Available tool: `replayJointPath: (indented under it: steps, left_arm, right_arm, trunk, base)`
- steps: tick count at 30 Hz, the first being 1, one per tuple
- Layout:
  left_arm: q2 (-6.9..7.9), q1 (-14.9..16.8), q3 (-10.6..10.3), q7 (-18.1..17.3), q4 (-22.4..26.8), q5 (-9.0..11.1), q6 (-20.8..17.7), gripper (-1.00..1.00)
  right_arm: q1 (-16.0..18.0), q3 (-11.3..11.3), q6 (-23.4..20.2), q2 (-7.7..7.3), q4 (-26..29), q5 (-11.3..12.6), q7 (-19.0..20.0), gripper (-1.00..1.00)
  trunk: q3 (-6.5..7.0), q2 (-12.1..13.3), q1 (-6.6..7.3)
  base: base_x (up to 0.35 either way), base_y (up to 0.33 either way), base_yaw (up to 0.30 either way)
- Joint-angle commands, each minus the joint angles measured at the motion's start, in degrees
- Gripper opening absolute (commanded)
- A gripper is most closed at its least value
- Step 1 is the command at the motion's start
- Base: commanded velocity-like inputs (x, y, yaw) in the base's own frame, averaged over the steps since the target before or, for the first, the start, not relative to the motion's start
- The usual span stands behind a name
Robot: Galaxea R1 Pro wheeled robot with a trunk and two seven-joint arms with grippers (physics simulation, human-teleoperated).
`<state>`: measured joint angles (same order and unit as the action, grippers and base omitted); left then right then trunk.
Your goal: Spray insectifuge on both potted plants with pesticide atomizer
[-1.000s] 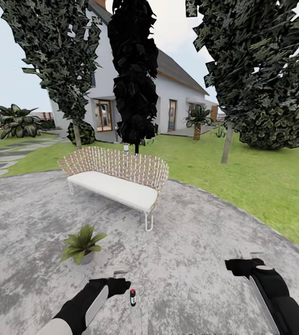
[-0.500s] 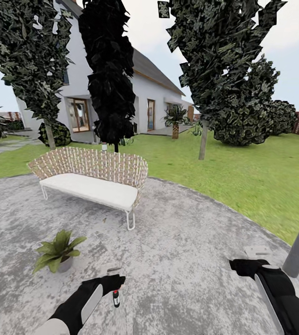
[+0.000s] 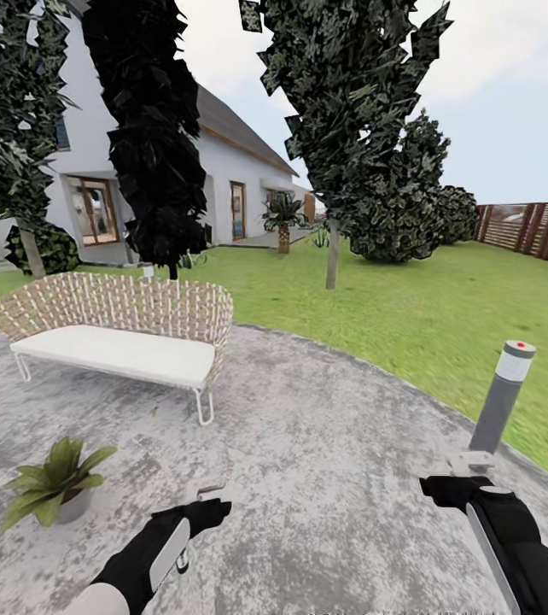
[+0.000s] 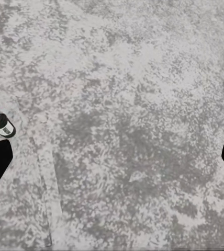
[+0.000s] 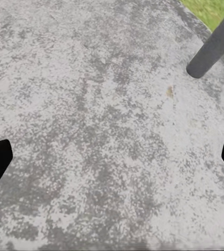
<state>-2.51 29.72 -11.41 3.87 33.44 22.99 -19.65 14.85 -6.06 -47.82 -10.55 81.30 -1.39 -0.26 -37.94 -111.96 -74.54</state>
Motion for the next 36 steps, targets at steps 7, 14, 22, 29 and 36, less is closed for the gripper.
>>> replayJointPath:
  steps: [7, 14, 22, 29, 36]
  left_arm:
    - [0.18, 0.0, -0.1, 0.0, -1.1, -0.1, 0.1, 1.0]
    - [0.14, 0.0, -0.1, -0.1, -1.1, -0.1, 0.1, 1.0]
    - [0.2, 0.0, 0.0, -0.1, -1.6, 0.0, 0.0, 1.0]
    - [0.2, 0.0, 0.0, -0.1, -1.7, 0.0, 0.0, 1.0]
    - [0.2, 0.0, 0.0, -0.1, -1.7, -0.1, 0.1, 1.0]
  right_arm:
    - [0.0, 0.1, 0.0, 0.08, 0.0, 0.0, 0.0, 1.0]
    - [0.0, 0.1, 0.0, 0.09, 0.0, 0.0, 0.0, 1.0]
    - [0.0, 0.1, 0.0, 0.09, 0.0, -0.1, 0.0, 1.0]
    - [0.0, 0.1, -0.1, 0.09, 0.0, -0.1, 0.0, 1.0]
    - [0.0, 0.1, -0.1, 0.09, 0.0, -0.1, 0.0, 1.0]
  trunk:
    - [0.0, 0.0, 0.0]
    - [0.0, 0.0, 0.0]
    - [0.0, 0.0, 0.0]
    - [0.0, 0.0, 0.0]
    - [0.0, 0.0, 0.0]
  base:
    - [0.0, 0.305, -0.299]
    - [0.0, 0.337, -0.299]
    - [0.0, 0.338, -0.299]
    - [0.0, 0.338, -0.299]
    - [0.0, 0.338, -0.299]
